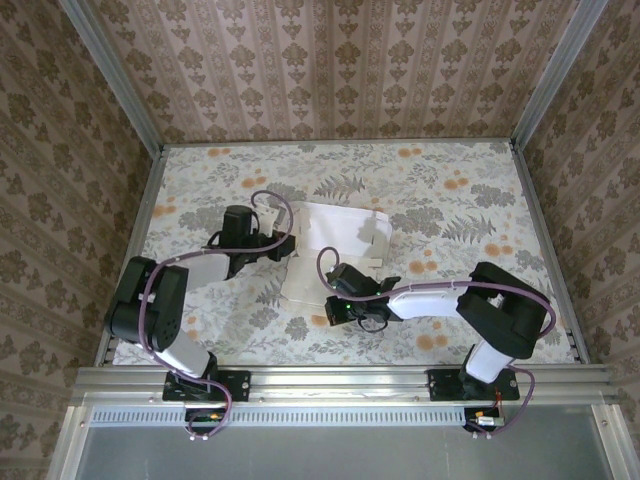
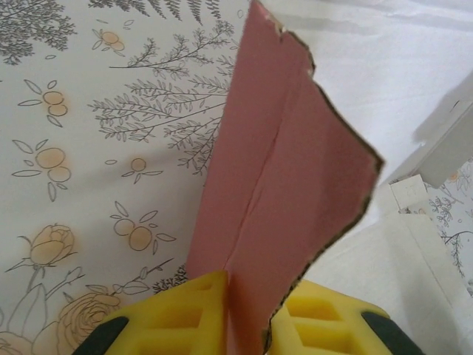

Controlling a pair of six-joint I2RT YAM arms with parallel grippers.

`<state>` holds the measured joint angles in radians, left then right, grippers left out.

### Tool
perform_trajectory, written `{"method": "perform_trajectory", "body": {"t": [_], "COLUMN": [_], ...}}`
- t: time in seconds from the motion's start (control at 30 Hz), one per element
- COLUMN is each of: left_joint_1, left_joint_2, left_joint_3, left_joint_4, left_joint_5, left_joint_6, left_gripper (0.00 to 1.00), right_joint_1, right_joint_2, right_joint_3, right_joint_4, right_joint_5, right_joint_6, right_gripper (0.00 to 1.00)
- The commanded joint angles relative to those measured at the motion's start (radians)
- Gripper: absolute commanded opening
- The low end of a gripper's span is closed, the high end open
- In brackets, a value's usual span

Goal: Fold the paper box

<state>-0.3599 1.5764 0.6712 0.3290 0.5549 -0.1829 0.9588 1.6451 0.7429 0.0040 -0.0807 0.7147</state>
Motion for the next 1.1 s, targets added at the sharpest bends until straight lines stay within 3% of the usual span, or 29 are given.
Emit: {"method": "perform_trajectory", "body": {"t": [0.0, 0.7, 0.93, 1.07], "left_joint_1": [-0.017, -0.127, -0.137, -0.146], "left_joint_2": [-0.025, -0.047, -0.046, -0.045], "left_joint_3": [-0.033, -0.097, -0.110, -0.116], "left_joint_4": [-0.004, -0.012, 0.004, 0.032], "left_joint_5": [-0.029, -0.162, -0.161, -0.149], "left_joint_6": [0.010, 0.065, 0.077, 0.082], "left_gripper": [0.18, 0.17, 0.17, 0.17], "right_joint_1": [0.015, 0.031, -0.009, -0.096], "right_joint_2": [0.032, -0.059, -0.238, -0.364], "right_joint_3": [0.006, 0.049, 0.118, 0.182], "right_joint_4": [-0.051, -0.080, -0.217, -0.336], "right_joint_5": [0.029, 0.018, 0.006, -0.029], "right_joint_6": [0.013, -0.025, -0.126, -0.192], "right_gripper": [0.00, 0.00, 0.00, 0.02]}}
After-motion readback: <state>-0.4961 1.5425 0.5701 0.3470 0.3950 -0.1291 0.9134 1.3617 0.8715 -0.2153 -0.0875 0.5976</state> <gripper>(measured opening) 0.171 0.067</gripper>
